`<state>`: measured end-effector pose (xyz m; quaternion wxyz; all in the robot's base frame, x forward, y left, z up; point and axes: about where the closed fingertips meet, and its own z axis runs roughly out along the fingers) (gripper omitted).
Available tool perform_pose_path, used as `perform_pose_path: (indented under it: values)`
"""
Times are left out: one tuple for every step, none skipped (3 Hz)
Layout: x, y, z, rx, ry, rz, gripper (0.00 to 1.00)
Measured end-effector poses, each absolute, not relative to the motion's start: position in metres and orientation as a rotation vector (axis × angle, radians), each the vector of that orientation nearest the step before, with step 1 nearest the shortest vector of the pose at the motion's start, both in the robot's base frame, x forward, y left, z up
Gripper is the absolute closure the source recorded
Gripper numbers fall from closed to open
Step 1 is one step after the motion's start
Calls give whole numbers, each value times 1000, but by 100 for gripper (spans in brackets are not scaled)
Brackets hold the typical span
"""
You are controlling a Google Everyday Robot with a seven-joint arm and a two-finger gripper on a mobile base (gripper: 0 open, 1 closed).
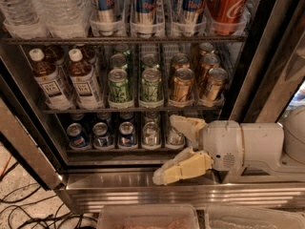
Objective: Pick blue plastic bottle from middle shelf of fridge
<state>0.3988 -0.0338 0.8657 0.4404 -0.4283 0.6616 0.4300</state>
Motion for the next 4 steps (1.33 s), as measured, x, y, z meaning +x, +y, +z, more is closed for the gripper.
perform_pose_path:
  values:
    - [399,-32,869,-1060,1639,1072,0]
    - [399,-32,868,-1060,1639,1072,0]
    - [407,-21,874,-1013,1575,1016,0]
    - [423,-21,877,-800,1482,972,0]
